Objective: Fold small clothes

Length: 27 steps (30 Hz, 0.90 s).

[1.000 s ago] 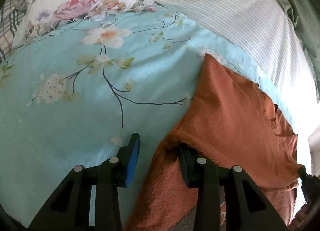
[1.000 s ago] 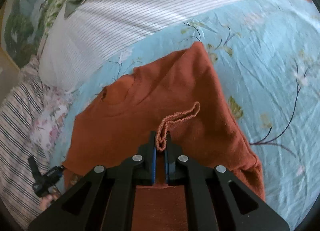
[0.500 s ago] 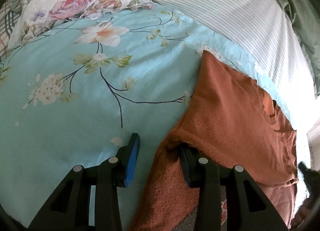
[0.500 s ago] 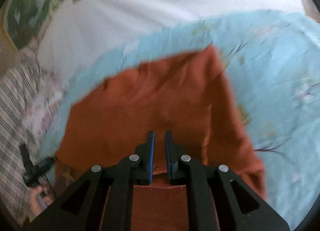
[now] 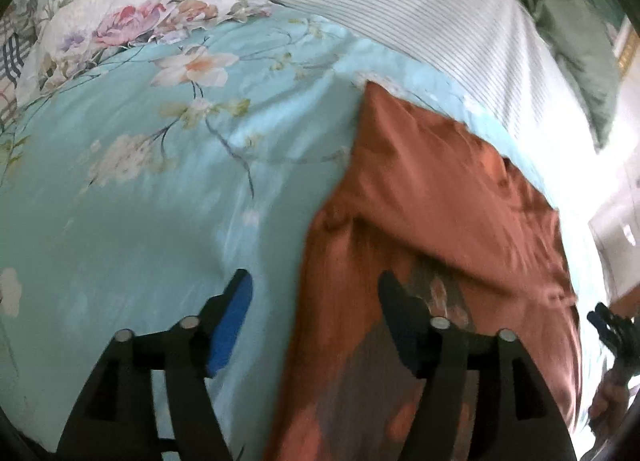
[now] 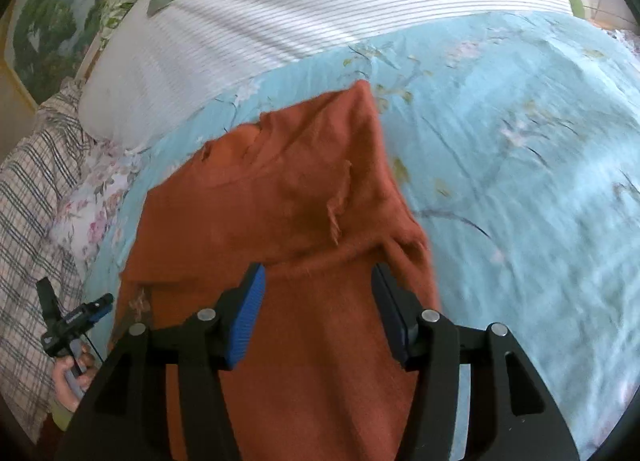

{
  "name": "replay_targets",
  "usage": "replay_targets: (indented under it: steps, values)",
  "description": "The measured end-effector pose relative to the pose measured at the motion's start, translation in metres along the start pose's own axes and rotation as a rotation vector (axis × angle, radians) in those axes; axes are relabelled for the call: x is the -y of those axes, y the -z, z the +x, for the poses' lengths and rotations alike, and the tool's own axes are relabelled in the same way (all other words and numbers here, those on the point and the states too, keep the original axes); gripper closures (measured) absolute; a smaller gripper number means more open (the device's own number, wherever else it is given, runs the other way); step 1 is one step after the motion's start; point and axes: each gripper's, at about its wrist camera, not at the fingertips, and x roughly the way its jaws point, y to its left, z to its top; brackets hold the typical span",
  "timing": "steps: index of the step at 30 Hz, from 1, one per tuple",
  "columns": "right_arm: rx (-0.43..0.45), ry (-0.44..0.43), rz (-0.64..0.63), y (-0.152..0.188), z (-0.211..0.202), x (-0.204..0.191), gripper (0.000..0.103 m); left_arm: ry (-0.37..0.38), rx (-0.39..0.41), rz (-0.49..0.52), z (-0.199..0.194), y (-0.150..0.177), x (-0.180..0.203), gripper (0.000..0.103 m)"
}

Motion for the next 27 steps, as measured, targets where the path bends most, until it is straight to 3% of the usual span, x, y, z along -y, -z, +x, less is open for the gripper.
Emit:
replay_targets:
  steps: [5,8,10,13,19,24,27]
  values:
    - [-0.011,0.032,0.034,0.03,-0.026,0.025,0.047,0.05,-0.041,0.023,-0.024,0.028,-0.011,0.034]
    - [-0.034,0.017,0.066,0.048,-0.036,0.04,0.047,0.128,-0.072,0.022,-0.034,0.046,-0.017,0.027]
    - [-0.077,-0.06,0.08,0.063,-0.039,0.046,0.047,0.221,-0.108,0.019,-0.039,0.061,-0.018,0.022]
    - [-0.129,-0.19,0.029,0.093,-0.051,0.039,0.047,0.294,-0.151,0.026,-0.043,0.082,-0.018,0.022]
    - [-0.178,-0.355,-0.052,0.147,-0.078,0.025,0.047,0.315,-0.142,0.109,-0.073,0.129,-0.019,0.022]
    - [-0.159,-0.461,-0.016,0.166,-0.079,0.025,0.045,0.346,-0.16,0.153,-0.088,0.155,-0.022,0.026]
    - [-0.156,-0.49,-0.032,0.171,-0.074,0.017,0.045,0.341,-0.171,0.166,-0.088,0.162,-0.025,0.033]
